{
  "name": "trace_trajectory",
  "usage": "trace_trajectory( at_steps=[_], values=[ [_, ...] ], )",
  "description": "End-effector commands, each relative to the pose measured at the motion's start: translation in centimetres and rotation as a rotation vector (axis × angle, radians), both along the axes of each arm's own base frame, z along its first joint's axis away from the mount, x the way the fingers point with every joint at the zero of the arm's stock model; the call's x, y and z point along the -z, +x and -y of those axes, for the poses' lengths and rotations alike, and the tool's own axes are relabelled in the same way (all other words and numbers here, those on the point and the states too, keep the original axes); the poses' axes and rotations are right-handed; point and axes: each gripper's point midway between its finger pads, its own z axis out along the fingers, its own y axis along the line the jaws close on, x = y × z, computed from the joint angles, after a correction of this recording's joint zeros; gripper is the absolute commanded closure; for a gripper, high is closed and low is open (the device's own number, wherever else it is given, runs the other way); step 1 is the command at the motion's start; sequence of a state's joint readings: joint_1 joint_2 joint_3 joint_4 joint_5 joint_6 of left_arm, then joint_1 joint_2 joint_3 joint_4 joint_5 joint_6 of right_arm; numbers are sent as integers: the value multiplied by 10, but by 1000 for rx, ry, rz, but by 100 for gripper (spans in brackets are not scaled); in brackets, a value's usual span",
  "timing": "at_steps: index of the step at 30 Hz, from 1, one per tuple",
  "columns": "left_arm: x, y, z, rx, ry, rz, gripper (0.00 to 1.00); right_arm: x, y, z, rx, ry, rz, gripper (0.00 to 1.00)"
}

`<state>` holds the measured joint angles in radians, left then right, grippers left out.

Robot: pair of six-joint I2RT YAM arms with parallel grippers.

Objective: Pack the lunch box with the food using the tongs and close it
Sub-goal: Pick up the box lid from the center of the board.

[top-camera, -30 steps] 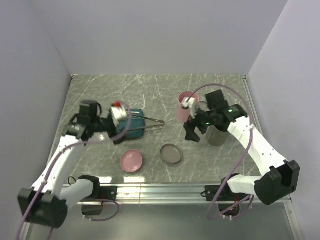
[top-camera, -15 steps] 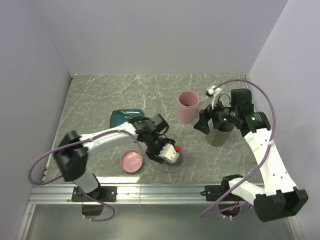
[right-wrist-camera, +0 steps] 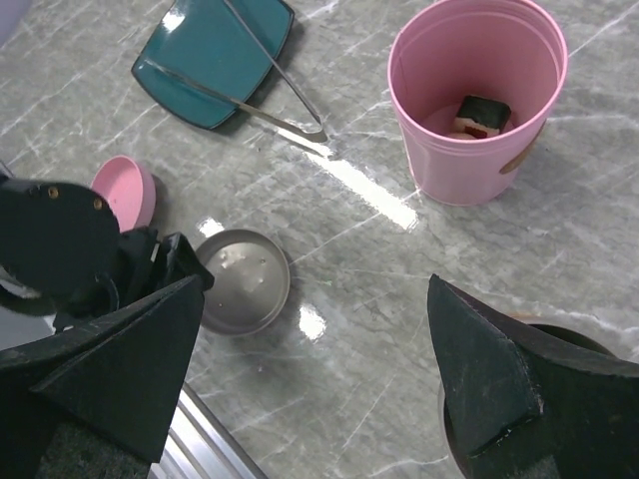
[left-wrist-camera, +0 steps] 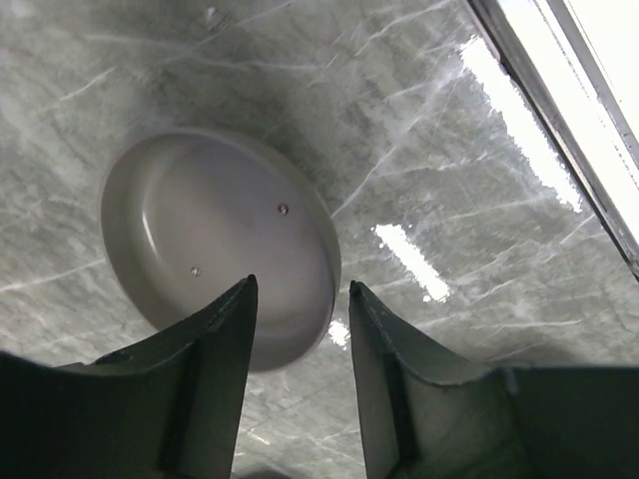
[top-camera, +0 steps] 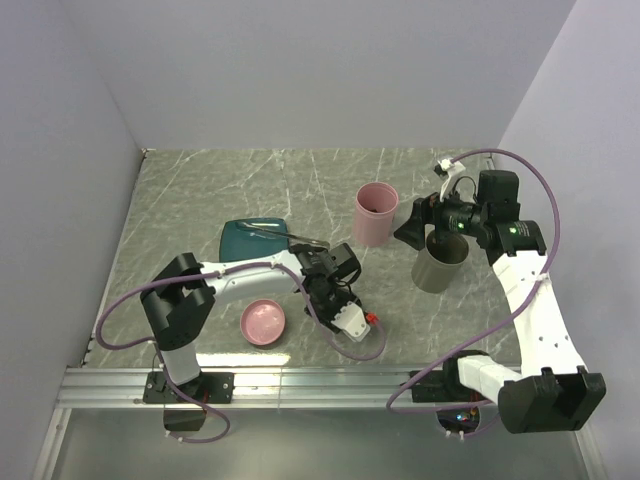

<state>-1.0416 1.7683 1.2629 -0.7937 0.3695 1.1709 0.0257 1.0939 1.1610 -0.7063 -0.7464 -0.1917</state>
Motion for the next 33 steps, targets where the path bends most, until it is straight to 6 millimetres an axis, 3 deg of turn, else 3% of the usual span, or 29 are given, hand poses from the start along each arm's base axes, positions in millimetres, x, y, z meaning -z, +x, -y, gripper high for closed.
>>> trace_trajectory(
  at_steps=[1, 6, 14, 18, 20, 23, 25, 26, 27, 29, 30, 32, 33],
  values=[
    [11, -4, 0, 41, 28, 11, 53, -24, 9, 2, 8, 26, 72, 0],
    [18, -12, -2, 55, 54, -3, 59, -33, 8, 10, 40, 39, 107, 0],
    [25, -24, -4, 52, 81, -9, 79, -38, 9, 10, 41, 49, 114, 0],
    [18, -27, -4, 38, 74, -20, 93, -39, 8, 12, 52, 49, 121, 0],
    [5, -30, 0, 20, 46, -30, 100, -43, 7, 12, 54, 50, 133, 0],
    [-27, -40, 8, -15, -6, -95, 100, -48, 8, 13, 65, 48, 152, 0],
    [-63, -39, 20, -61, -83, -152, 100, -53, 9, 16, 83, 42, 186, 0],
    [-79, -49, 21, -69, -108, -232, 100, -54, 9, 16, 84, 41, 195, 0],
    [-106, -41, 30, -95, -176, -258, 100, -55, 10, 16, 84, 40, 204, 0],
    [-141, -44, 37, -142, -255, -370, 100, -60, 10, 18, 89, 42, 232, 0],
    [-161, -33, 40, -176, -310, -381, 100, -65, 12, 18, 92, 46, 254, 0],
    [-188, -31, 39, -217, -379, -451, 100, -72, 13, 20, 102, 50, 278, 0],
    [-201, -19, 39, -242, -433, -452, 100, -76, 13, 20, 104, 52, 286, 0]
  ],
)
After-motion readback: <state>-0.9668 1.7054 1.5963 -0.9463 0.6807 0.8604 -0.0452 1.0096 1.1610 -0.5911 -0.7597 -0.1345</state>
